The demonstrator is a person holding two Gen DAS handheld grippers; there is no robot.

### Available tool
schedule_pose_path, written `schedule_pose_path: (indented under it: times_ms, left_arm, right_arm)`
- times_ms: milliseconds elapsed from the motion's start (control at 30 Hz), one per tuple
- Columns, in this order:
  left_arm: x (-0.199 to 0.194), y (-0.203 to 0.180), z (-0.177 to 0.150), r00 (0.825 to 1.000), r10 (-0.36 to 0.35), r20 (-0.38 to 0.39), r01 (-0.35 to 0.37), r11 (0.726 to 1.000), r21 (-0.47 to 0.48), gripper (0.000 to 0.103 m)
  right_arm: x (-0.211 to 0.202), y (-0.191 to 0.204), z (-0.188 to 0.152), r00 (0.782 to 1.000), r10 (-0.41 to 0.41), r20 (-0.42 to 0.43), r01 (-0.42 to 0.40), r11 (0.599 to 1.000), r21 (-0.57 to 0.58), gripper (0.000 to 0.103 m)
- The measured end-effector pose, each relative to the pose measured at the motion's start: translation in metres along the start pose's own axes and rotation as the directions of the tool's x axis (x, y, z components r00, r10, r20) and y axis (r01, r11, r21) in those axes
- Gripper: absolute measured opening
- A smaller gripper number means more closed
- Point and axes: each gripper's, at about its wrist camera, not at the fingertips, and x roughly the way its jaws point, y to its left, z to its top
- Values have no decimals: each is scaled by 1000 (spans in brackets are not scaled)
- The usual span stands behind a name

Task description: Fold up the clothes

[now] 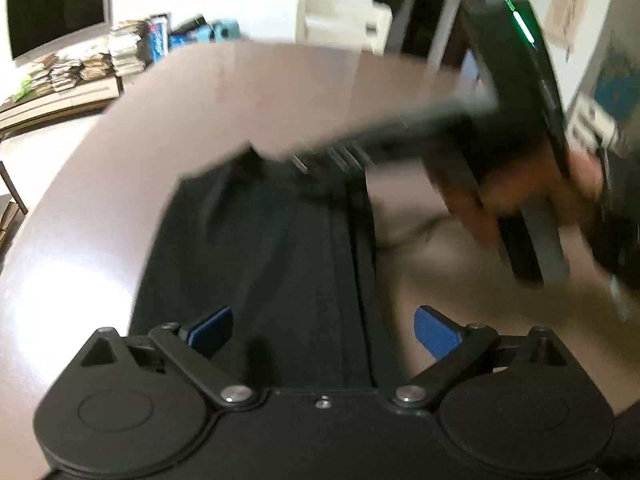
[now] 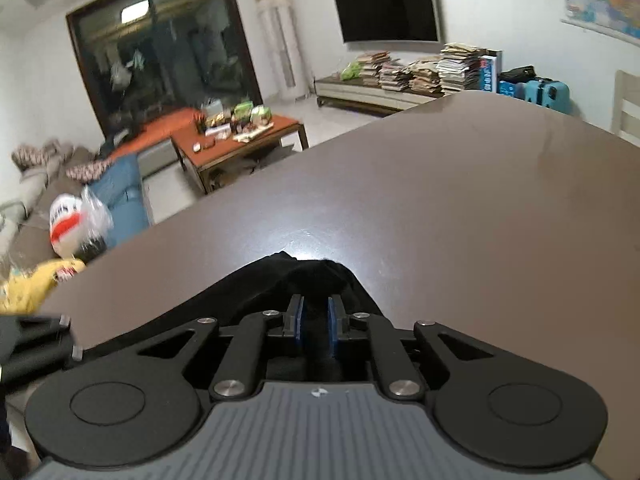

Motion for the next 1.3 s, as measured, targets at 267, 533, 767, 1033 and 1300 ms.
schedule_pose_path:
  times_ms: [267, 533, 767, 1033, 1300]
  left_arm:
    - [16, -3, -10, 996, -55, -71, 55, 998, 8, 91]
    - [11, -4, 6, 990, -138, -21, 137, 990, -20, 92]
    - [5, 73, 50, 995, -24, 95, 47, 966, -255, 77]
    - [67, 59, 92, 1000, -5, -9, 4, 995, -97, 17]
    - [91, 50, 85, 999, 32, -18, -33, 999, -41, 17]
  right_arm:
    - [-6, -11, -8, 995, -77, 65, 72, 995, 75, 12]
    - [13, -24, -10, 996, -87, -17, 88, 992, 96, 10]
    - [-40, -63, -27, 995, -68, 70, 24, 870, 492, 13]
    - [-38, -28, -44, 988, -126, 87, 78, 903, 423, 13]
    - [-11, -32, -49, 991, -135, 11, 115, 883, 455, 19]
